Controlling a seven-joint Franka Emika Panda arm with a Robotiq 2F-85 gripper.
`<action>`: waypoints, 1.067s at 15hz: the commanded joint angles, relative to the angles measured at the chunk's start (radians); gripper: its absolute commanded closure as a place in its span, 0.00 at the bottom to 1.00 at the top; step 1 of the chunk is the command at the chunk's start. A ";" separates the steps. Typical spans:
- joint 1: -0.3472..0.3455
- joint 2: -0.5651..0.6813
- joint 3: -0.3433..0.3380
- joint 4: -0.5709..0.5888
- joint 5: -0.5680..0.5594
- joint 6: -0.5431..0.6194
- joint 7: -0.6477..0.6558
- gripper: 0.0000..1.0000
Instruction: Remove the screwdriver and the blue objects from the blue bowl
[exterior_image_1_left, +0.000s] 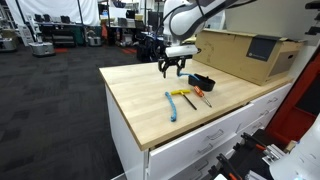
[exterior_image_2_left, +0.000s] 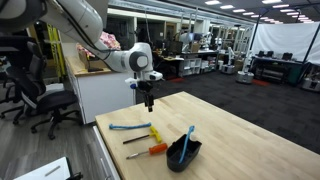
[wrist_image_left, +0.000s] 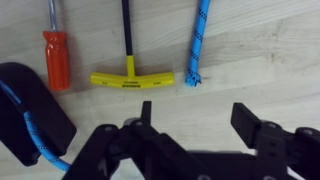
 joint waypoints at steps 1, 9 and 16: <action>-0.007 -0.116 -0.015 -0.067 -0.067 0.007 0.004 0.00; -0.049 -0.161 -0.007 -0.054 -0.183 -0.008 -0.065 0.00; -0.088 -0.126 -0.021 -0.019 -0.062 0.050 -0.308 0.00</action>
